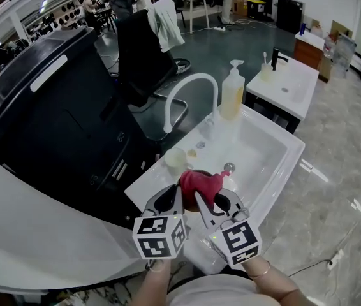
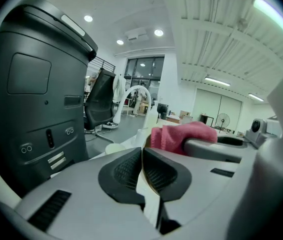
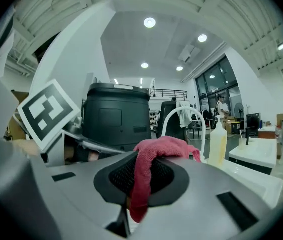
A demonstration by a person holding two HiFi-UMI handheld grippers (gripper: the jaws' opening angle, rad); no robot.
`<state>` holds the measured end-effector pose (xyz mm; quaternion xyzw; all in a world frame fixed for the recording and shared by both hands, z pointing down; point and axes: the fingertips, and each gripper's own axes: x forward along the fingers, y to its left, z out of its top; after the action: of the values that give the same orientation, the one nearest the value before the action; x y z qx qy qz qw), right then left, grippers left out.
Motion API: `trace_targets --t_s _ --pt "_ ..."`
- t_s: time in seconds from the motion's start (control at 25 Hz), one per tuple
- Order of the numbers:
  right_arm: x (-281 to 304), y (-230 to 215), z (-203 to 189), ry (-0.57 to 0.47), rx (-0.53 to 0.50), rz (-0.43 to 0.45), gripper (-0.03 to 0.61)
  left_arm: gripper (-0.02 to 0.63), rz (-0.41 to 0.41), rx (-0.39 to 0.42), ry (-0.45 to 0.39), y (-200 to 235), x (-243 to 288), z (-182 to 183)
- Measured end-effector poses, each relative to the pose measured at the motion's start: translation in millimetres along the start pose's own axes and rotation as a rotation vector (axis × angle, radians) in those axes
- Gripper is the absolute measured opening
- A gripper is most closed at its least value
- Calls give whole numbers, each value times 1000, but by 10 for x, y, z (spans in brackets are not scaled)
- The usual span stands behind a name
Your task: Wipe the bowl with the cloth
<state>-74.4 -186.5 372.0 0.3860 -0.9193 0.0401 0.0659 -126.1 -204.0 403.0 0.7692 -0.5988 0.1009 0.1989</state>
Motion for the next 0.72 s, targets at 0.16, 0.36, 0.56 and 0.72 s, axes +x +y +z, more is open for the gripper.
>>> trace_targets --t_s 0.16,0.36,0.56,0.72 --pt "96 81 -94 54 -74 -11 34 31 14 34 4 16 -63 -15" --pt "192 100 -172 121 -203 -41 34 31 31 58 12 46 -117 -32" --pt "208 -28 -253 164 -278 -100 34 31 48 80 27 61 -145 -78" --pt "155 -123 -283 171 -278 -132 35 31 49 88 38 35 -132 -110"
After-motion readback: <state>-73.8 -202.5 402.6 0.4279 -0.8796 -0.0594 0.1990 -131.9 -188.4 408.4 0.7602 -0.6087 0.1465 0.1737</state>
